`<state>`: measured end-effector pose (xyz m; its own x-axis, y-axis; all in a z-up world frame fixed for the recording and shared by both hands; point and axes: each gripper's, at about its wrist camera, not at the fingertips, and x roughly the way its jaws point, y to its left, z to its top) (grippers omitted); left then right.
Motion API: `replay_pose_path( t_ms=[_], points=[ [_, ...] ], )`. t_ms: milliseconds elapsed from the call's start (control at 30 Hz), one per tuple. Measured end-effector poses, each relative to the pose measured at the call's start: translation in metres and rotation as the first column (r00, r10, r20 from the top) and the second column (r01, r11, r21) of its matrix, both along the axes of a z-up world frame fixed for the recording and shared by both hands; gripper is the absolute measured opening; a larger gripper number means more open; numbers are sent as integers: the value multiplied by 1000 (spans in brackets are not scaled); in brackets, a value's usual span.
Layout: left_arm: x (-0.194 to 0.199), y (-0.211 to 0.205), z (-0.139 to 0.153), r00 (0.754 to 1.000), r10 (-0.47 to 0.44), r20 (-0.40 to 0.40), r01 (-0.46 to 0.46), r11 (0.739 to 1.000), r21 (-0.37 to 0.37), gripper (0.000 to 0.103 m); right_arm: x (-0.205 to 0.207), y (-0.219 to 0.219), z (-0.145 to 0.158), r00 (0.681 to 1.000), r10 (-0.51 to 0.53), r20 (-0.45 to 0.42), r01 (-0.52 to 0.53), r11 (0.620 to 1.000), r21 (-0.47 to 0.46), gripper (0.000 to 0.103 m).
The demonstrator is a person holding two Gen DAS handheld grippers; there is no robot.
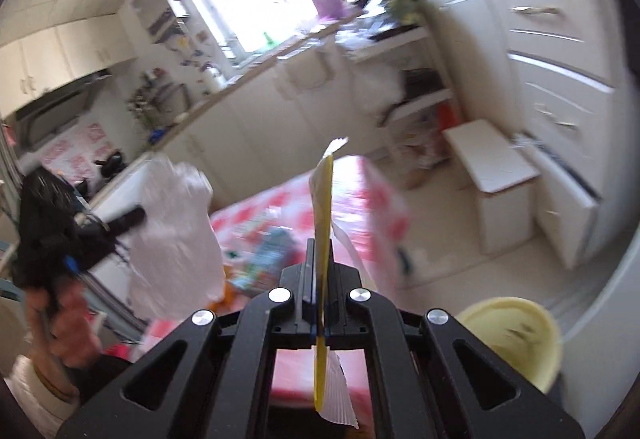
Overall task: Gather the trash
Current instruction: 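Carry the bag and the box with both tools over the yellow bucket, then open both tools to drop the bag and box into the bucket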
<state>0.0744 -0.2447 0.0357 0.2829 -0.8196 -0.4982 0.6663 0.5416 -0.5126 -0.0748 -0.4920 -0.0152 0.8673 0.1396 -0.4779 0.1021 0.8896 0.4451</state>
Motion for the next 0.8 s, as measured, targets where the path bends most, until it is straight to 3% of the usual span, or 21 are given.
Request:
replay_pose_path(
  t_ms=[267, 467, 667, 800],
  points=[
    [-10, -123, -42, 978, -192, -81, 200, 974, 103, 1, -11, -48, -65, 986, -122, -113, 125, 992, 21, 3],
    [3, -174, -94, 954, -257, -157, 284, 941, 183, 1, -10, -75, -120, 964, -176, -200, 190, 980, 54, 3],
    [11, -220, -157, 919, -308, -246, 369, 891, 265, 1, -3, -88, -169, 934, -208, -292, 241, 967, 81, 3],
    [6, -245, -182, 899, -354, -259, 428, 838, 339, 1, 0, -93, -193, 916, -215, -338, 259, 961, 91, 3]
  ],
)
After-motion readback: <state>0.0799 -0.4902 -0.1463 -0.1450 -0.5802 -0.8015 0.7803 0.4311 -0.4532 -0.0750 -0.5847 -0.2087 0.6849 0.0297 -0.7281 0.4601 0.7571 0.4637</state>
